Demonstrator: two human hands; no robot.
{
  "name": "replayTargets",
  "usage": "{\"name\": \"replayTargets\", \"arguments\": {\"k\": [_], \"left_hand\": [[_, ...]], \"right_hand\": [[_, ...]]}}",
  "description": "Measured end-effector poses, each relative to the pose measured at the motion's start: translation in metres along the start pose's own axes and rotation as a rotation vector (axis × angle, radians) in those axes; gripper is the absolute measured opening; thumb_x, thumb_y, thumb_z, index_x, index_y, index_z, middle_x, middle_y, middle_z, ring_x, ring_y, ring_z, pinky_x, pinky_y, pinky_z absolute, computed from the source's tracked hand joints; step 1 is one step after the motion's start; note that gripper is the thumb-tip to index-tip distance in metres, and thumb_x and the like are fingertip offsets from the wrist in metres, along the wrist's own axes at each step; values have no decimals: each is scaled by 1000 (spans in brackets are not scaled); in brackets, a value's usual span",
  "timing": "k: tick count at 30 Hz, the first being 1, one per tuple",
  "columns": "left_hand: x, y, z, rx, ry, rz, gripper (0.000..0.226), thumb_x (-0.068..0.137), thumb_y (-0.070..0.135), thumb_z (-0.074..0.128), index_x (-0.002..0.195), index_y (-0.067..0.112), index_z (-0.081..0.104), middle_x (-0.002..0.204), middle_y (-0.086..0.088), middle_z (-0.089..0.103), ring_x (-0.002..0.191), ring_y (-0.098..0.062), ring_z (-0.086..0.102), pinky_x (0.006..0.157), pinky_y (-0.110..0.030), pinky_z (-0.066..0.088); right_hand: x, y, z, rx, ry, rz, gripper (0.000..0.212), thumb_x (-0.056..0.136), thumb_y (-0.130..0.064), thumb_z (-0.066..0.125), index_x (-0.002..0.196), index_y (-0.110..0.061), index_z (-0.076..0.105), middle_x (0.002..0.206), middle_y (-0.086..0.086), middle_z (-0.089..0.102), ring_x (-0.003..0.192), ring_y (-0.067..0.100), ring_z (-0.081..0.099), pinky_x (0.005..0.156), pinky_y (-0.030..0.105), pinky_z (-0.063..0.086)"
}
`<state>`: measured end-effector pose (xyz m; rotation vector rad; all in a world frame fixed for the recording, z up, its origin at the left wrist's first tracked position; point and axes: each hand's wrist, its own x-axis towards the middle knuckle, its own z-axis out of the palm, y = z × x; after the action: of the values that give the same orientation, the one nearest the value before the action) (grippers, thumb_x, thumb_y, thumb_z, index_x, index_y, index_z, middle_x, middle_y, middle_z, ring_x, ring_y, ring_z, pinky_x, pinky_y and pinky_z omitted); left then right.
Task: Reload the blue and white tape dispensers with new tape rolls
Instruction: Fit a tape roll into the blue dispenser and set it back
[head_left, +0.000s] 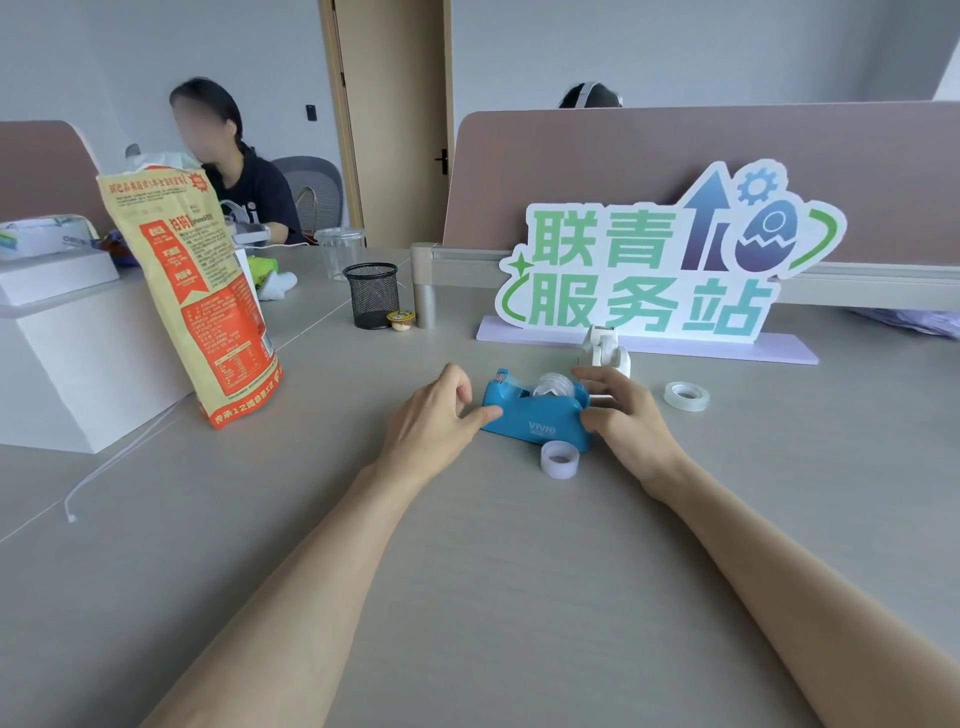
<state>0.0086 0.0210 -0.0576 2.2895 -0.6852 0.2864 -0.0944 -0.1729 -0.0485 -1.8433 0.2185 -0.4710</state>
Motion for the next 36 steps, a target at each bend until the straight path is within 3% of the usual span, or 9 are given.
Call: {"name": "replayTargets", "arguments": {"k": [4, 7, 12, 16, 21, 26, 29, 32, 36], "left_hand": [[1, -5, 2, -8, -79, 53, 9, 89, 38, 60, 88, 30, 57, 77, 18, 61, 76, -9, 59, 66, -28, 43], [0, -4, 0, -18, -103, 77, 23, 91, 38, 56, 112, 32, 63, 97, 20, 66, 95, -9, 62, 84, -30, 49], [-2, 1, -1, 79, -169, 67, 38, 92, 59, 39, 123, 44, 54, 109, 4, 61, 114, -14, 54, 92, -33, 45], [-5, 8, -2, 145, -195, 79, 50, 88, 64, 44, 132, 39, 48, 122, 2, 56, 123, -14, 48, 94, -35, 42], [10, 4, 7, 104, -260, 102, 57, 88, 59, 50, 138, 34, 43, 129, -6, 56, 126, -23, 48, 97, -36, 42], [34, -3, 19, 90, -326, 73, 57, 91, 59, 42, 142, 34, 37, 144, 0, 50, 129, -23, 48, 101, -39, 43], [56, -5, 30, 104, -361, 34, 50, 95, 53, 38, 141, 32, 38, 144, -2, 49, 128, -25, 48, 101, -41, 41], [74, -7, 41, 153, -352, 19, 46, 98, 47, 35, 138, 26, 42, 140, -9, 51, 125, -29, 49, 100, -41, 41], [90, -7, 49, 212, -341, 20, 47, 100, 45, 33, 141, 25, 39, 141, -12, 49, 127, -32, 47, 101, -40, 40]], "right_hand": [[1, -1, -6, 43, -92, 5, 53, 71, 1, 57, 122, -16, 57, 102, 6, 58, 90, 16, 59, 72, 15, 48], [1, 2, -6, 65, -117, 8, 48, 83, 13, 57, 124, -12, 57, 98, 5, 59, 89, 15, 60, 75, 17, 51], [5, 11, 0, -134, -110, -57, 35, 82, -14, 75, 116, -18, 67, 110, -2, 70, 90, 10, 70, 83, 22, 54], [8, 14, 5, -286, -106, -122, 29, 86, -24, 71, 116, -24, 69, 113, -6, 72, 92, 7, 70, 87, 24, 53], [18, 11, 11, -415, -103, -150, 41, 90, -34, 65, 130, -27, 58, 118, -8, 67, 86, 8, 66, 83, 20, 47], [39, 15, 21, -531, -55, -151, 45, 93, -38, 56, 136, -27, 50, 110, -3, 69, 85, 15, 49, 86, 26, 43], [53, 16, 30, -736, 23, -188, 43, 95, -40, 47, 135, -23, 48, 122, 1, 68, 93, 31, 60, 85, 35, 47], [68, 19, 40, -986, 68, -190, 39, 99, -41, 36, 129, -17, 43, 104, 16, 70, 92, 42, 62, 69, 39, 42], [86, 23, 45, -1063, 88, -186, 38, 101, -40, 31, 125, -13, 41, 99, 18, 69, 90, 42, 63, 68, 40, 42]]}}
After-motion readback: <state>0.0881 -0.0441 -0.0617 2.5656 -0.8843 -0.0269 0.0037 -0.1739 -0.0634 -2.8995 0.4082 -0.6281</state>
